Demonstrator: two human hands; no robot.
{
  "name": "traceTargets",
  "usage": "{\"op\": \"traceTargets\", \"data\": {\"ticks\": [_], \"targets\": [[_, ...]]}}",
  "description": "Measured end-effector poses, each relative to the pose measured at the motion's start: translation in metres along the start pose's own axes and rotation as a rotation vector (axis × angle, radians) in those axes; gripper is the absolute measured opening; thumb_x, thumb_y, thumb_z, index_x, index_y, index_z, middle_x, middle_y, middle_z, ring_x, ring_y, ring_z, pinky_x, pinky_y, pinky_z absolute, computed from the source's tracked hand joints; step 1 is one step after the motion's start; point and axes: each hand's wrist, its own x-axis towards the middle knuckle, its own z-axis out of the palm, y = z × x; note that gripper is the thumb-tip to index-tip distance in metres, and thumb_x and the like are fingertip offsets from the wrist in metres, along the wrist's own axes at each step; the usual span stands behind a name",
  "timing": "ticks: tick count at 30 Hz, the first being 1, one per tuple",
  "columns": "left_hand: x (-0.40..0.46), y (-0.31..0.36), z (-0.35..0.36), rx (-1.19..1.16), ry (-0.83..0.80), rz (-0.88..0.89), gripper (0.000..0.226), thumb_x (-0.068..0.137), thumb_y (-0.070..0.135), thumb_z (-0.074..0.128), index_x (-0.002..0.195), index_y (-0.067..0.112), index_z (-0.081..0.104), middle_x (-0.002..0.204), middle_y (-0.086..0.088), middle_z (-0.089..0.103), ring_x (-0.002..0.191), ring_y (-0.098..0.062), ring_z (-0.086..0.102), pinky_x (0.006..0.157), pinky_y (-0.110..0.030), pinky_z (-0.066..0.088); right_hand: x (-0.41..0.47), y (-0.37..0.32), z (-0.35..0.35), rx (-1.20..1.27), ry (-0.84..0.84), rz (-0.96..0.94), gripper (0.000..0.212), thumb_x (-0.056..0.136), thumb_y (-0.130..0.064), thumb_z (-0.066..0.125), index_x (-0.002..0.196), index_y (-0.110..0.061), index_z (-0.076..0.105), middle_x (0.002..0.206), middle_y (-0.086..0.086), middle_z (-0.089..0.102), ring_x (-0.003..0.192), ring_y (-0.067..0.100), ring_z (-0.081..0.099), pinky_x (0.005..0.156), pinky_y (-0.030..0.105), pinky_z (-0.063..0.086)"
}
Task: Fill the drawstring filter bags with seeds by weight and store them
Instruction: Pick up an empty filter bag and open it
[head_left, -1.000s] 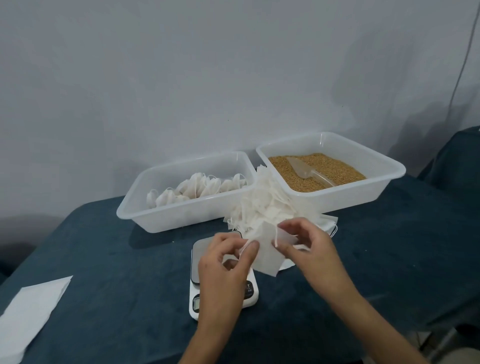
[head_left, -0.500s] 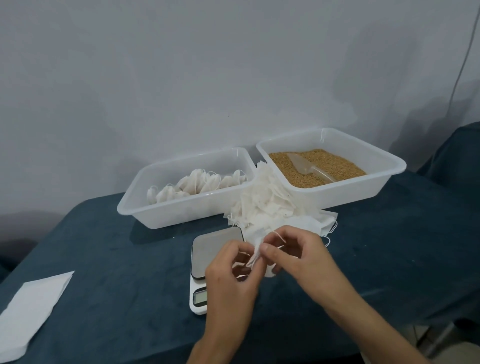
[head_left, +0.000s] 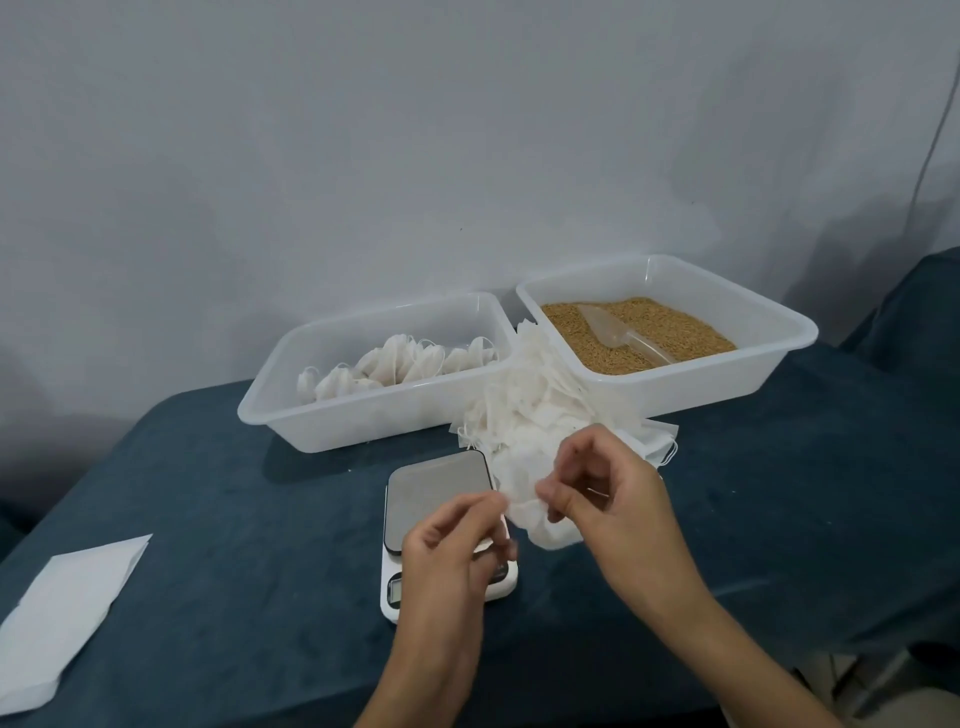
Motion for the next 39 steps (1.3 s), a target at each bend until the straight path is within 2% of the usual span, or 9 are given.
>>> {"op": "traceTargets", "data": {"ticks": [6,10,13,16,19,22,26,30,39], "targets": [[-0.002,-0.004,0.002,0.268,0.076,0.334,0.019,0.095,0.009,0.071,0.078,0.014,0.076,0.070,-0.007,0.067,0.066,-0.015,0.061,0.066,-0.027,0.053,-0.004,0.003,0.000,-0.433,-0.111,-0.332,0.036,0.094,0.002,0.062,0.104,-0.030,0.074,0.093,-0.018,0.062,0.093,0.004,0.063,0.076,0.014,0.047],[-0.005,-0.008,0.001,0.594,0.030,0.666,0.015,0.093,0.014,0.075,0.083,0.025,0.076,0.084,0.004,0.068,0.081,-0.020,0.067,0.072,-0.024,0.053,-0.001,0.002,0.002,-0.210,-0.165,-0.089,0.022,0.100,-0.016,0.061,0.085,-0.027,0.073,0.086,-0.015,0.066,0.085,0.004,0.064,0.074,0.020,0.048],[-0.006,-0.010,-0.001,0.732,-0.047,0.748,0.008,0.091,0.019,0.073,0.093,0.023,0.080,0.101,0.010,0.067,0.097,-0.021,0.068,0.081,-0.028,0.054,0.002,-0.004,0.000,0.072,-0.251,0.038,0.026,0.094,-0.036,0.063,0.075,-0.019,0.070,0.069,-0.007,0.061,0.072,0.002,0.058,0.071,0.022,0.047],[-0.007,-0.013,-0.002,0.653,0.008,0.682,0.024,0.091,0.039,0.071,0.115,0.037,0.074,0.129,0.014,0.059,0.121,-0.018,0.061,0.093,-0.024,0.053,0.003,-0.006,-0.005,0.204,-0.223,0.062,0.019,0.087,-0.030,0.072,0.079,-0.012,0.073,0.072,0.000,0.066,0.074,0.007,0.061,0.073,0.024,0.050],[-0.002,-0.006,-0.003,0.361,0.053,0.353,0.068,0.072,0.055,0.078,0.133,0.035,0.058,0.127,0.019,0.066,0.121,-0.005,0.063,0.090,-0.018,0.054,0.003,-0.004,-0.010,0.322,-0.231,0.171,0.023,0.088,-0.032,0.073,0.096,-0.010,0.078,0.097,0.018,0.073,0.089,0.024,0.067,0.085,0.045,0.053],[0.005,-0.004,-0.009,0.114,-0.079,0.028,0.065,0.070,0.044,0.087,0.127,0.018,0.069,0.116,-0.003,0.078,0.111,-0.027,0.073,0.084,-0.037,0.058,0.005,-0.001,-0.011,0.302,-0.182,0.172,0.023,0.082,-0.033,0.077,0.090,-0.011,0.079,0.097,0.007,0.074,0.088,0.022,0.068,0.080,0.031,0.055],[0.004,-0.008,-0.010,0.126,0.048,0.066,0.032,0.084,0.026,0.083,0.112,0.010,0.078,0.104,-0.011,0.080,0.100,-0.032,0.077,0.079,-0.041,0.063,0.005,0.005,-0.007,-0.021,0.037,0.008,0.008,0.077,-0.030,0.083,0.078,-0.024,0.078,0.088,-0.009,0.065,0.068,0.021,0.055,0.066,0.028,0.052],[0.000,-0.007,-0.007,0.159,0.075,0.174,0.014,0.089,0.020,0.077,0.101,0.018,0.081,0.094,-0.010,0.080,0.079,-0.025,0.076,0.062,-0.030,0.062,-0.001,0.006,-0.004,-0.032,-0.037,-0.058,0.006,0.088,-0.033,0.077,0.086,-0.028,0.074,0.080,-0.012,0.070,0.049,0.008,0.052,0.051,0.019,0.044],[0.002,-0.004,-0.013,0.125,0.128,0.190,0.024,0.091,0.037,0.068,0.098,0.018,0.081,0.099,-0.009,0.080,0.085,-0.026,0.077,0.061,-0.033,0.063,-0.001,0.007,-0.006,-0.043,-0.054,-0.059,0.024,0.092,-0.048,0.068,0.081,-0.026,0.067,0.059,-0.004,0.066,0.034,0.022,0.053,0.043,0.026,0.041]]}}
